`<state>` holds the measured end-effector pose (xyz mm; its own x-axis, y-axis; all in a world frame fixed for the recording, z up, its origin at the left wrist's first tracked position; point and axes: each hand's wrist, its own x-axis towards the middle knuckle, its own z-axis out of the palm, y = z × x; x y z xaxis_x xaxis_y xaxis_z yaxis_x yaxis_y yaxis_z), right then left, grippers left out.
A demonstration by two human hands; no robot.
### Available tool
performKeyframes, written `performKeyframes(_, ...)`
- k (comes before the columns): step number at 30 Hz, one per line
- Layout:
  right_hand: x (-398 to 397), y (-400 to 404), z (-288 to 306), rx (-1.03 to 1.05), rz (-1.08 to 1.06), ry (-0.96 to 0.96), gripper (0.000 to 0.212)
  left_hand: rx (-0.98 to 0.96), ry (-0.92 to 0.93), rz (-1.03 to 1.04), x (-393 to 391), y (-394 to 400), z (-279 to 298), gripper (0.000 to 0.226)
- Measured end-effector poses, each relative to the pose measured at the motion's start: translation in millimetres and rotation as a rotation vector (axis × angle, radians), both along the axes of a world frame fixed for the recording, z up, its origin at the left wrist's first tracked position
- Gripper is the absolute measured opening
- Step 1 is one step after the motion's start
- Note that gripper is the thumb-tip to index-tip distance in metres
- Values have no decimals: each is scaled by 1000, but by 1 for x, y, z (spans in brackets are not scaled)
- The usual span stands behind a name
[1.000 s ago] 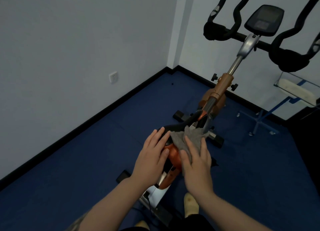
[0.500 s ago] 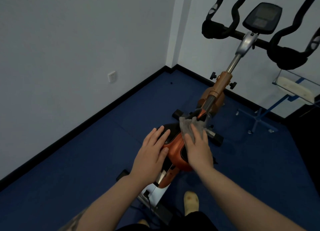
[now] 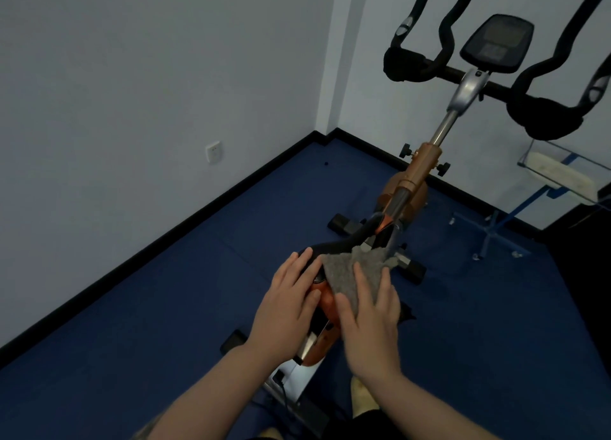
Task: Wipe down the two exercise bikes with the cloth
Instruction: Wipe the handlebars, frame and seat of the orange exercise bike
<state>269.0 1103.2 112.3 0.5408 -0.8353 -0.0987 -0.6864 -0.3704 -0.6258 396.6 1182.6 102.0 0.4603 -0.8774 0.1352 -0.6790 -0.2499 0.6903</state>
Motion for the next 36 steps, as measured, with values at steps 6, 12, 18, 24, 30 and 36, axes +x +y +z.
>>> performKeyframes(6,17,-35,12,185,-142,-47,55,-1,3,5,0,0,-1,50)
performKeyframes(12,4,-20,1,88,-59,-60,55,-4,2,9,-1,-1,-2,51)
performKeyframes(18,12,-18,4,125,-130,-63,57,-6,5,12,-1,-1,-1,50)
performKeyframes(24,18,-51,1,254,-209,-133,62,-8,11,26,-2,-2,-1,49)
performKeyframes(30,1,-26,-5,240,-136,-147,70,-18,42,47,-5,-2,-3,48)
performKeyframes(36,33,-84,4,540,-332,-267,55,-96,110,210,-14,-13,0,40)
